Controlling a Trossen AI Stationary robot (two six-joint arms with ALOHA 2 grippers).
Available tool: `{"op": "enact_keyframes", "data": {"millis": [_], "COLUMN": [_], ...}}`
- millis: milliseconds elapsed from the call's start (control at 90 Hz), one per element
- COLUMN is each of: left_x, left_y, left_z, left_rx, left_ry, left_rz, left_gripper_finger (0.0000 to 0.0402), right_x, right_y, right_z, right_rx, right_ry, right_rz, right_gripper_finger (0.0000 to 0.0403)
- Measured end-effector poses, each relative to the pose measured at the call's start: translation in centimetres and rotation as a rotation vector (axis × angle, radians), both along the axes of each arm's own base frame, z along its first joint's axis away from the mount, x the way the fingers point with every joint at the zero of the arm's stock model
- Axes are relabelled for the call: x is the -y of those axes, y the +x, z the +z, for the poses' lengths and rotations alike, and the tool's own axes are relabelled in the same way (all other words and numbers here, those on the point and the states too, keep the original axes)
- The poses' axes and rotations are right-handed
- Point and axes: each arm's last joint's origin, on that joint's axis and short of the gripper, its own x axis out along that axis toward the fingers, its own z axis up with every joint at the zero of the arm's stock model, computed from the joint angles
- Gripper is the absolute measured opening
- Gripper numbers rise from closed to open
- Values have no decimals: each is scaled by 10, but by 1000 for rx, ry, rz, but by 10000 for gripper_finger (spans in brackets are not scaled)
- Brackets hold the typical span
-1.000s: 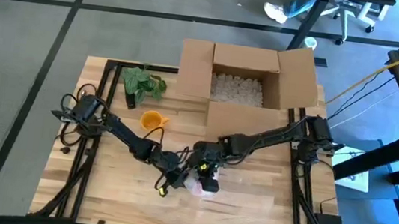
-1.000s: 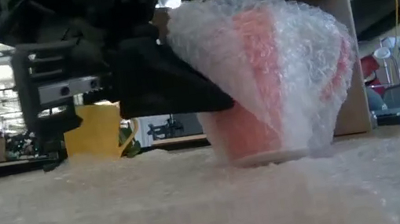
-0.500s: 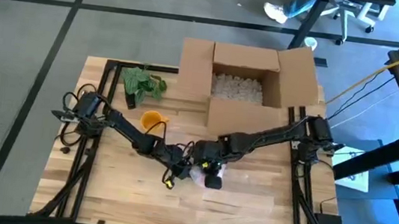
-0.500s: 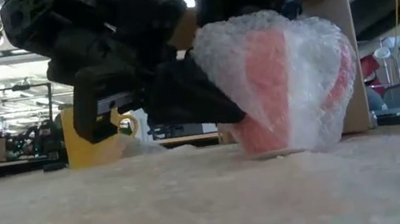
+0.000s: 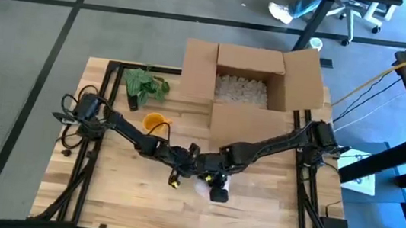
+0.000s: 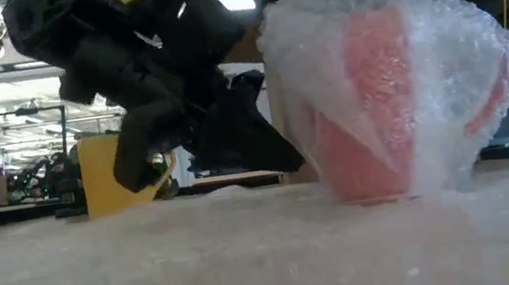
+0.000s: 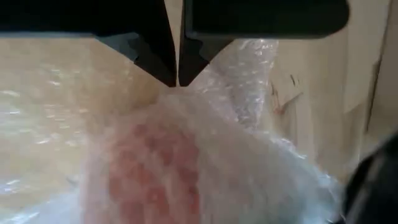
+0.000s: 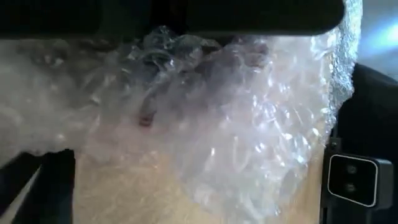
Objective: Wrap mug
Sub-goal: Wrap the orange mug with the bubble wrap
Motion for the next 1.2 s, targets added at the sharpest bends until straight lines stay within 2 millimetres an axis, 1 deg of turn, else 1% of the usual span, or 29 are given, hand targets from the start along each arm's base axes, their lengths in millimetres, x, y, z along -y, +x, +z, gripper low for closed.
{"op": "enact_keyframes", "data": {"millis": [200, 300, 389, 578, 1056, 1200], "left_x": [11, 17, 24, 33, 31, 31], "left_y": [-13, -21, -27, -35, -35, -36], "left_z": [28, 35, 35, 30, 29, 28], "left_rx": [7, -32, -75, -139, -158, -169], "left_ry": [-3, -11, -27, -26, -31, -30], "left_rz": [-44, -62, -69, -67, -51, -49], "left_gripper_finger": [0, 0, 0, 0, 0, 0], "right_x": [0, 1, 1, 2, 3, -3], "right_y": [2, 2, 2, 3, 3, -1], "right_z": [-1, 0, 1, 10, 40, 49], "right_rx": [21, 25, 23, 10, -52, -76], "right_ry": [-12, -19, -27, -45, -96, -132], "right_rz": [-8, -11, -18, -31, -26, -16], "right_gripper_finger": [0, 0, 0, 0, 0, 0]}}
